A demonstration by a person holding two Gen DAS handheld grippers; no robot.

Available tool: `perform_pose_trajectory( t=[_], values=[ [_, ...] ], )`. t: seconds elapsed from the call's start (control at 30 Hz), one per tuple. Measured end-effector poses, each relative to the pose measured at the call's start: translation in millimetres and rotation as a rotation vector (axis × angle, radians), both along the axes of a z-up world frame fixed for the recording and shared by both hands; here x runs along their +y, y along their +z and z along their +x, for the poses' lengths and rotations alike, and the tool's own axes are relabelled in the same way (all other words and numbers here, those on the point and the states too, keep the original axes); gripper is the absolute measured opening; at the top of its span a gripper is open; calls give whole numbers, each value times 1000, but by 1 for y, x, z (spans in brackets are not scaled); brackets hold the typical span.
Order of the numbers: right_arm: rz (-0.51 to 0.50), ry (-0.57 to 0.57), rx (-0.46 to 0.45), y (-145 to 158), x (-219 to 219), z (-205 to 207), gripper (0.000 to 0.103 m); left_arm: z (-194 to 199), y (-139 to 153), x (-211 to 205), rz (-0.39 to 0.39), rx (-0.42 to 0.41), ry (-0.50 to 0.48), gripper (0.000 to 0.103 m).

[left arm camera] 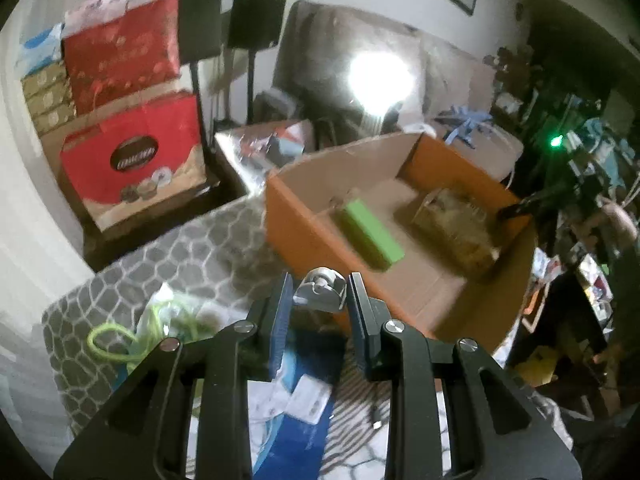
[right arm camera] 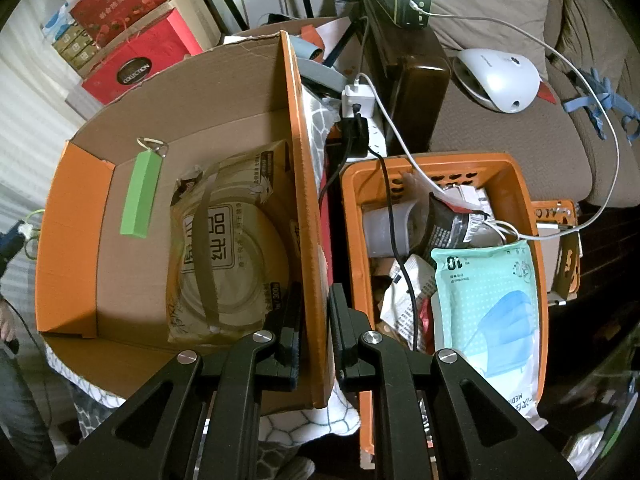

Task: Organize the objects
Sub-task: 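Carry the white plug with the left gripper into the orange box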

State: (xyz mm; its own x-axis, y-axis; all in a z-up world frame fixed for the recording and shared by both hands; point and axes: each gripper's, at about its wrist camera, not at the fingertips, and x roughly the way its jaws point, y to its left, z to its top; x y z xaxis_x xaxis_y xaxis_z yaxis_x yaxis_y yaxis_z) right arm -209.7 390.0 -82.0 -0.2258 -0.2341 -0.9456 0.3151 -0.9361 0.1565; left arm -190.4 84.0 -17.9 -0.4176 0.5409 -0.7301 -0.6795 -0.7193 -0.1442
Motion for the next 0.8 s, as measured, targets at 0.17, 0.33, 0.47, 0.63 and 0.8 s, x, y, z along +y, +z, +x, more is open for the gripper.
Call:
perform_pose_trajectory(
  t=[0.17,0.33,0.47,0.63,0.8],
  values=[
    [2,1,0,0,0,0,13,2,12,30,-5,7,-31,26],
    [0,1,-1,0,0,0,13,4,6,68,-38,-8,-80,26],
    [0,1,0,1,0,0,13,9,-8,98,-104,-21,-110,26],
    [-9,-1,-1,1,-1,-1,13,1,-23,124,-153,-53,-93,26],
    [-10,-1,-1,1,-1,-1,13,-17,-33,143,-206,-88,-48,26]
  ],
)
